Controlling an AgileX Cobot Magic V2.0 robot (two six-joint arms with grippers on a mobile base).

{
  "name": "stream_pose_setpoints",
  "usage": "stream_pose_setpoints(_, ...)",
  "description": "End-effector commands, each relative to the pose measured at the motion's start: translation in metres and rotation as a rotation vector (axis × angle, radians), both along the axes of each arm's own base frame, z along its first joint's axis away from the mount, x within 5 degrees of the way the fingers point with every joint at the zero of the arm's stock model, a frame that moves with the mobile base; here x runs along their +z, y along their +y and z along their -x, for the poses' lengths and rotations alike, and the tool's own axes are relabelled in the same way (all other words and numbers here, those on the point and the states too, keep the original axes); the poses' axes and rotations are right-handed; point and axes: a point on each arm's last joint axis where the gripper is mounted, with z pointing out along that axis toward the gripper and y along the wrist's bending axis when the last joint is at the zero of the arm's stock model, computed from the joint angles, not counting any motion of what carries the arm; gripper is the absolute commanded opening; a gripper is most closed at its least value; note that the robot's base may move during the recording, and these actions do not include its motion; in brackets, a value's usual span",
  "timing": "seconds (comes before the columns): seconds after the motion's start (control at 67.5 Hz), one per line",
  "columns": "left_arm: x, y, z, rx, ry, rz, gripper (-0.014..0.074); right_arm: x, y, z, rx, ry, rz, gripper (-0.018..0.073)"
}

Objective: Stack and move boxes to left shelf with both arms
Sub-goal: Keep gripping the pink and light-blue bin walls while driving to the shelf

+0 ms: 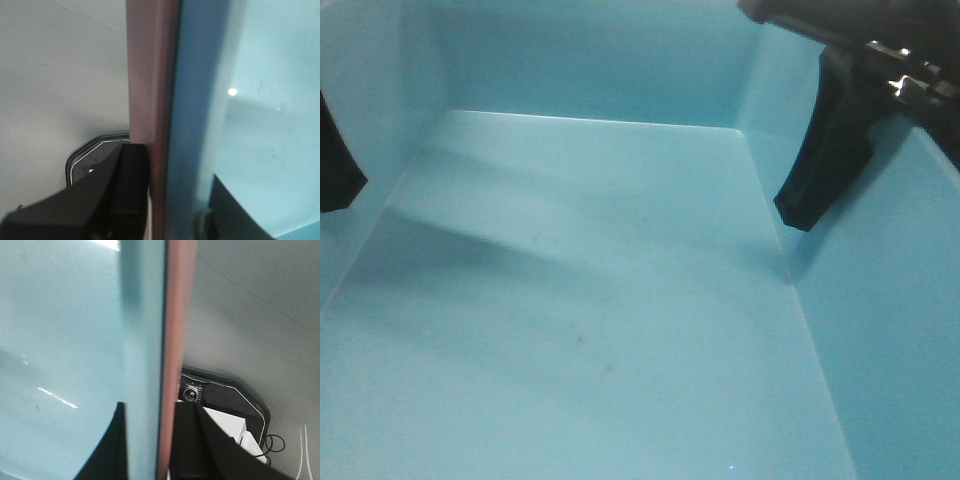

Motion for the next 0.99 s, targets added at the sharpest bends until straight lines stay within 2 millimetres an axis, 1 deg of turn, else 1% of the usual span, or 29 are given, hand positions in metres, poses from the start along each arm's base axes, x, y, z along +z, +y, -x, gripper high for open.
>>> stream_pose_setpoints(0.0,0.016,0.0104,0.0002,0.003,-0.08,-0.025,-0.0003,0.0106,-0.0148,-0.0033,0.024,-0.105,0.099,0.006)
stream_pose_setpoints(0.978,0.016,0.0104,0.0002,0.003,-0.08,-0.025,-0.0003,0.0107,-0.0148,-0.0034,0.024,-0.106,0.099,0.006)
